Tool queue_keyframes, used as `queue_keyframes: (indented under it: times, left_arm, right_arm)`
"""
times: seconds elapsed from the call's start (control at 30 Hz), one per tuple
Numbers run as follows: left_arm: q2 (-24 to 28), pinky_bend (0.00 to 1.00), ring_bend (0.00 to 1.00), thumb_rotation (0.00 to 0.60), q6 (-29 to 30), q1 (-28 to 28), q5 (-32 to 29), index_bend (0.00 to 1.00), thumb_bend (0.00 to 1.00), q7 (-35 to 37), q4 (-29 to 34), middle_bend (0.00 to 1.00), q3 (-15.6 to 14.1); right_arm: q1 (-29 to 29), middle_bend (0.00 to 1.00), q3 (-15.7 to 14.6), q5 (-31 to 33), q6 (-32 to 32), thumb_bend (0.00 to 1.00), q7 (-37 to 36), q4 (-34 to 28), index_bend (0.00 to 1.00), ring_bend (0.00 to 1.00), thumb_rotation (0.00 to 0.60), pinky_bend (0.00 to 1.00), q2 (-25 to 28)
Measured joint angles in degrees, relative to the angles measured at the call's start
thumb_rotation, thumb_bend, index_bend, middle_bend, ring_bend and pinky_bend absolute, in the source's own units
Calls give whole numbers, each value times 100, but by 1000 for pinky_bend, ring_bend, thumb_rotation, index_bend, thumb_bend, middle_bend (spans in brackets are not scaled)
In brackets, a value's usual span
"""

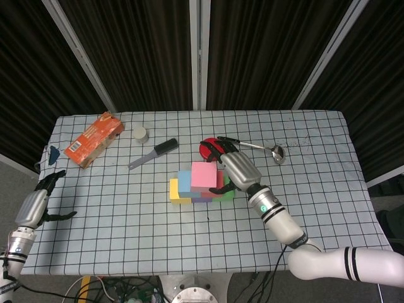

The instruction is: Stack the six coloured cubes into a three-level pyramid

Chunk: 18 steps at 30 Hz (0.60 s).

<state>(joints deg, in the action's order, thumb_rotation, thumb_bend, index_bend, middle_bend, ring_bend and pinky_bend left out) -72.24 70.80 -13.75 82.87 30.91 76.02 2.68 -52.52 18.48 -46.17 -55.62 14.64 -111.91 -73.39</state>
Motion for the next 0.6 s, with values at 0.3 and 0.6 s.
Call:
queue_keyframes:
  times: [0.3,0.6]
  left_arm:
    - [2,67,0,600,-7,-9,-10,48,60,-119,23,88,-2]
    - [-26,67,0,600,-48,-28,-23,48,60,-169,18,88,-10]
  right_arm:
    - [-12,500,-27,-9,4,130,-92,37,0,44,600,0,19]
    - [-123,500,4,15,169,135,-145,146,0,44,600,0,67]
